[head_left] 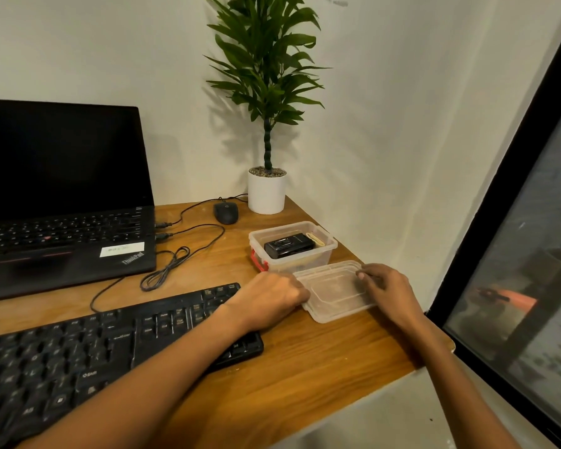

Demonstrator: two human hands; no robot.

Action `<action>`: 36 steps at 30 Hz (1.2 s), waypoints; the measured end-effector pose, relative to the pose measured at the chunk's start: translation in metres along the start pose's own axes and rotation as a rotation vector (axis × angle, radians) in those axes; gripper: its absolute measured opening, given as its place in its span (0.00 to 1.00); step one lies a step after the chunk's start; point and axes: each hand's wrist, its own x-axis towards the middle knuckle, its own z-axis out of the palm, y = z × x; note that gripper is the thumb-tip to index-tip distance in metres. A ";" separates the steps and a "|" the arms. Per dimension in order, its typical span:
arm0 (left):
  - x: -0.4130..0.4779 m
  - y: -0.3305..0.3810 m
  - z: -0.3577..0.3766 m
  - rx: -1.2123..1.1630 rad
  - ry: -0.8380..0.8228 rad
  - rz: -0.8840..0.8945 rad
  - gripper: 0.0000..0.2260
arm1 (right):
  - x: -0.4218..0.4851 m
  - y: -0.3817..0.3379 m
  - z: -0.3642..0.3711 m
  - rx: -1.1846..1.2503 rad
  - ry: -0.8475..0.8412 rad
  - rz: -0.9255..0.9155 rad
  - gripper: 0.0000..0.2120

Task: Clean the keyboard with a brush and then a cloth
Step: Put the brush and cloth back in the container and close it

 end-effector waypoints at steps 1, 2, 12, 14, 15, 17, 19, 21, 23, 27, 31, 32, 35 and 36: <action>0.000 0.000 0.000 0.009 0.005 0.008 0.07 | 0.000 0.001 0.000 0.013 0.001 -0.002 0.11; 0.000 0.001 -0.001 0.011 0.007 0.009 0.07 | -0.001 0.001 0.000 0.027 0.004 -0.004 0.11; -0.009 -0.001 -0.017 -0.130 0.163 -0.025 0.14 | 0.006 -0.009 -0.007 0.439 0.146 0.175 0.19; -0.009 -0.004 -0.021 -0.168 0.215 -0.054 0.10 | 0.012 -0.015 -0.011 0.599 0.181 0.235 0.23; -0.009 -0.006 -0.023 -0.207 0.239 -0.095 0.09 | 0.016 -0.017 -0.013 0.658 0.192 0.242 0.24; -0.008 -0.009 -0.027 -0.307 0.292 -0.222 0.09 | 0.024 -0.022 -0.016 0.771 0.205 0.241 0.25; -0.007 -0.011 -0.030 -0.425 0.371 -0.367 0.10 | 0.031 -0.029 -0.016 0.873 0.197 0.236 0.25; -0.004 -0.014 -0.033 -0.551 0.452 -0.532 0.11 | 0.038 -0.036 -0.013 0.916 0.175 0.212 0.21; -0.002 -0.018 -0.036 -0.653 0.527 -0.675 0.11 | 0.046 -0.042 -0.009 0.871 0.163 0.173 0.17; 0.001 -0.035 -0.036 -0.878 0.549 -0.894 0.08 | 0.066 -0.055 0.002 0.790 0.161 0.167 0.18; 0.001 -0.051 -0.035 -1.035 0.504 -1.075 0.08 | 0.089 -0.064 0.014 0.711 0.136 0.163 0.16; 0.001 -0.054 -0.035 -1.027 0.486 -1.098 0.08 | 0.096 -0.064 0.017 0.675 0.120 0.164 0.15; 0.002 -0.060 -0.030 -0.920 0.426 -1.146 0.08 | 0.110 -0.062 0.025 0.549 0.087 0.156 0.14; 0.004 -0.062 -0.028 -0.886 0.404 -1.162 0.09 | 0.115 -0.061 0.028 0.497 0.087 0.158 0.14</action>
